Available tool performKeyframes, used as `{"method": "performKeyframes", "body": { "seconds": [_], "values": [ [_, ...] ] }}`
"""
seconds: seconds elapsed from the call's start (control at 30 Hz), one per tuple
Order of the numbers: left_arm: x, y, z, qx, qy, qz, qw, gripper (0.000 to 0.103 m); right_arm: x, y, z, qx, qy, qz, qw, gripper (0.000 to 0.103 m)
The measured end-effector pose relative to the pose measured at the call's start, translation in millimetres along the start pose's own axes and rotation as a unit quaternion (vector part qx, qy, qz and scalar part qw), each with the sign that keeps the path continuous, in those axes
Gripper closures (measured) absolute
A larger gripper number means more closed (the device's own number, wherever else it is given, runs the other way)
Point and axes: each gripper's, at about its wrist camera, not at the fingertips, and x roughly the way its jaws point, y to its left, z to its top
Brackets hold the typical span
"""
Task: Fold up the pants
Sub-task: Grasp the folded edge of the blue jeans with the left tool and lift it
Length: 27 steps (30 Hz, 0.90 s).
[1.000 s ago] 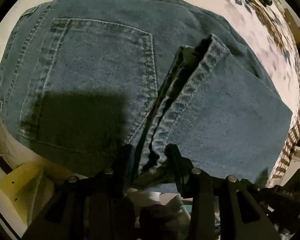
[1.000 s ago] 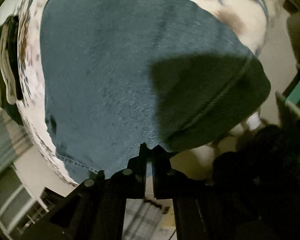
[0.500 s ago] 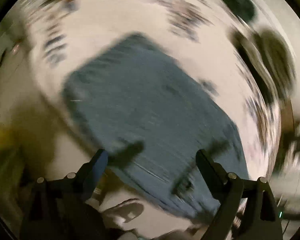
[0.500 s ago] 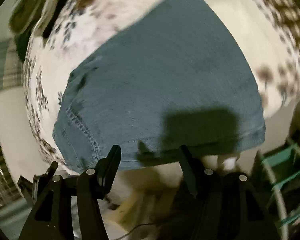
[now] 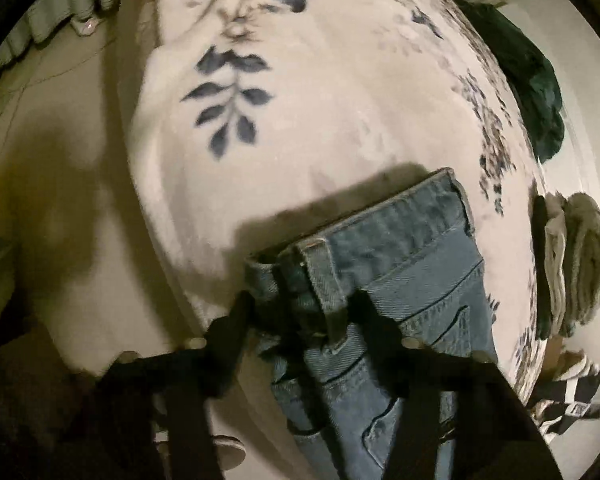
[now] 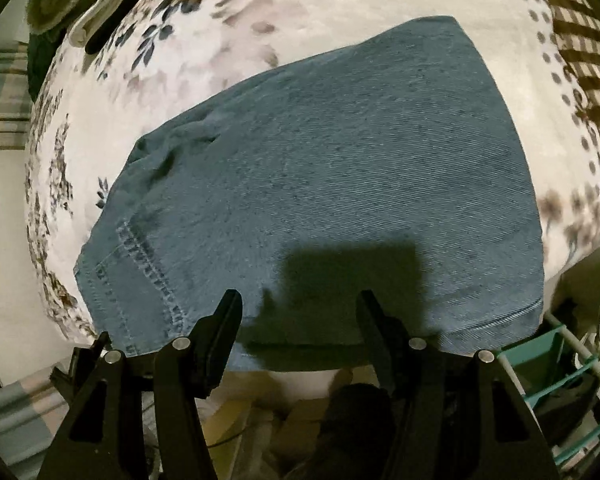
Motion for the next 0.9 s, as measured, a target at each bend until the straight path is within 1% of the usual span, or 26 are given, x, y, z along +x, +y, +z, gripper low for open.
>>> {"method": "performKeyframes", "body": {
  "seconds": [0.03, 0.13, 0.2, 0.23, 0.3, 0.37, 0.4, 0.43, 0.47, 0.5, 0.57, 0.7, 0.8, 0.9],
  "values": [
    [-1.2, -0.2, -0.7, 0.003, -0.007, -0.004, 1.0000, 0.061, 2.0, 1.4, 0.6, 0.000, 0.000, 0.000, 1.000, 0.041],
    [4.2, -0.7, -1.4, 0.002, -0.010, -0.010, 0.9999, 0.060, 5.3, 3.8, 0.7, 0.002, -0.002, 0.000, 1.000, 0.041],
    [11.7, 6.7, 2.2, -0.016, -0.001, -0.025, 0.9995, 0.050, 6.2, 5.1, 0.4, 0.002, -0.003, 0.001, 1.000, 0.041],
    [15.6, 10.1, 4.2, -0.028, 0.001, -0.037, 0.9989, 0.048, 5.9, 4.7, 0.4, 0.003, -0.005, 0.002, 1.000, 0.041],
    [17.1, 10.8, 7.5, -0.038, -0.006, -0.053, 0.9978, 0.041, 5.7, 4.2, -0.1, 0.004, -0.007, 0.004, 1.000, 0.041],
    [17.6, 4.3, 9.9, -0.027, -0.009, -0.041, 0.9987, 0.041, 5.2, 2.4, 0.0, 0.006, -0.009, 0.006, 1.000, 0.041],
    [17.0, 2.5, 10.4, -0.026, -0.015, -0.039, 0.9988, 0.043, 5.0, 0.8, 0.0, 0.008, -0.011, 0.006, 1.000, 0.041],
    [15.9, 0.8, 10.6, -0.028, -0.021, -0.038, 0.9986, 0.047, 4.6, -0.5, -0.1, 0.009, -0.012, 0.007, 1.000, 0.041],
    [12.8, -2.2, 10.4, -0.024, -0.032, -0.037, 0.9985, 0.062, 4.0, -1.9, -0.4, 0.011, -0.012, 0.008, 1.000, 0.041],
    [8.6, -5.5, 9.9, -0.017, -0.043, -0.036, 0.9983, 0.072, 3.2, -3.8, -0.7, 0.013, -0.014, 0.009, 1.000, 0.041],
    [-0.6, -13.4, 7.7, 0.000, -0.056, -0.032, 0.9979, 0.077, 0.9, -7.0, -1.3, 0.015, -0.017, 0.013, 1.000, 0.041],
    [-30.2, -33.0, -3.0, 0.036, -0.095, -0.033, 0.9943, 0.081, -3.5, -13.4, -1.8, 0.015, -0.025, 0.025, 0.999, 0.041],
    [-62.8, -62.8, -16.6, 0.087, -0.124, -0.038, 0.9878, 0.081, -8.5, -22.1, -2.7, 0.018, -0.027, 0.034, 0.999, 0.041],
    [-98.9, -102.5, -39.0, 0.144, -0.147, -0.053, 0.9772, 0.081, -17.4, -33.3, -2.6, 0.018, -0.030, 0.045, 0.998, 0.041]
  ]
}}
